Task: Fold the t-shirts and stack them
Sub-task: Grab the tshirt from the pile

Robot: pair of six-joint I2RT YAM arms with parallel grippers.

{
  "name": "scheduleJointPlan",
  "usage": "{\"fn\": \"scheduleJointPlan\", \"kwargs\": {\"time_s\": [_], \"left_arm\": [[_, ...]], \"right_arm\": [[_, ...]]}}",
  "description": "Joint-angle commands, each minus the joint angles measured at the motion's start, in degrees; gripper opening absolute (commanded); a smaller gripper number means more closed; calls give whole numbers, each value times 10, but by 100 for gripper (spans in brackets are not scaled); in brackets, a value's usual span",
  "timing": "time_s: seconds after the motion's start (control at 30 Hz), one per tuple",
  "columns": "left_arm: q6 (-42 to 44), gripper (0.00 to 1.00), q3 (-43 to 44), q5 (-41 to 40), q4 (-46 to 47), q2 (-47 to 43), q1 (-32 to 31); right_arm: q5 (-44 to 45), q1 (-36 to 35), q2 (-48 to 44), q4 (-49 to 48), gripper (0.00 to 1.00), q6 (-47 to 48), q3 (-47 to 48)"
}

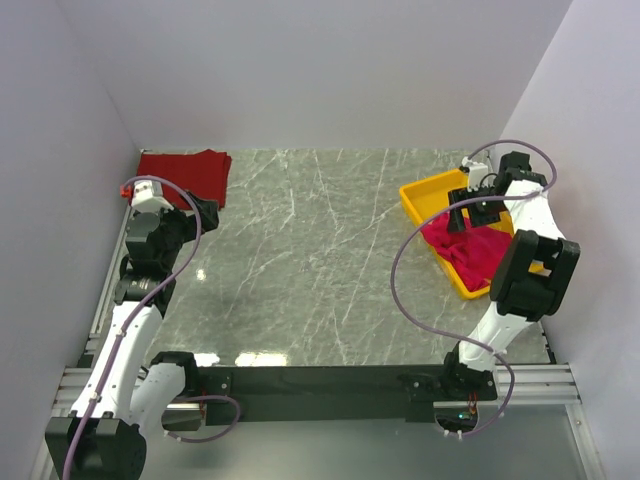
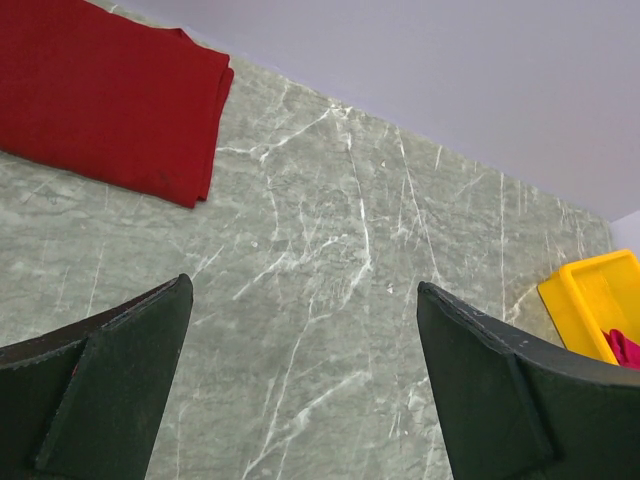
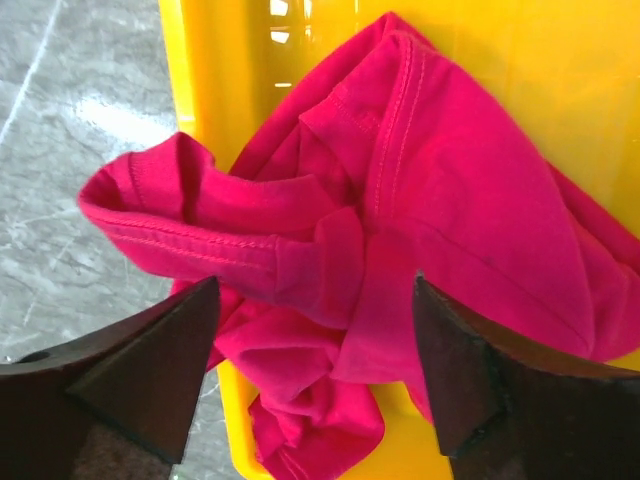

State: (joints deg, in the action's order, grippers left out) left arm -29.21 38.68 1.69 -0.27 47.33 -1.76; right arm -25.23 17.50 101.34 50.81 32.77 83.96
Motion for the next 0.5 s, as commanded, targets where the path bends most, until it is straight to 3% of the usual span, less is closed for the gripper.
{"fn": "scheduleJointPlan", "kwargs": {"time_s": [0.0,0.1,0.13,0.23,0.3,0.47], "left_arm": [[-2,100,10,5,14,-13,-2],[-8,99,11,8,15,-11,-2],[-10,99,15,9,15,-11,-2],[-13,99,24,7,11,-10,-2],[-11,100,34,3,6,-11,-2],[-8,99,50,-3,-14,-26,-2]], "right_arm": [[-8,0,6,-7,82,18,-3],[-10,-1,20,-11,62,15,1],[-18,-2,23,-5,42,19,16],[-34,-1,-3,-8,11,16,24],[-45,-2,-48,-20,1,12,23],[-144,-9,-161,-14,0,-45,90]]}}
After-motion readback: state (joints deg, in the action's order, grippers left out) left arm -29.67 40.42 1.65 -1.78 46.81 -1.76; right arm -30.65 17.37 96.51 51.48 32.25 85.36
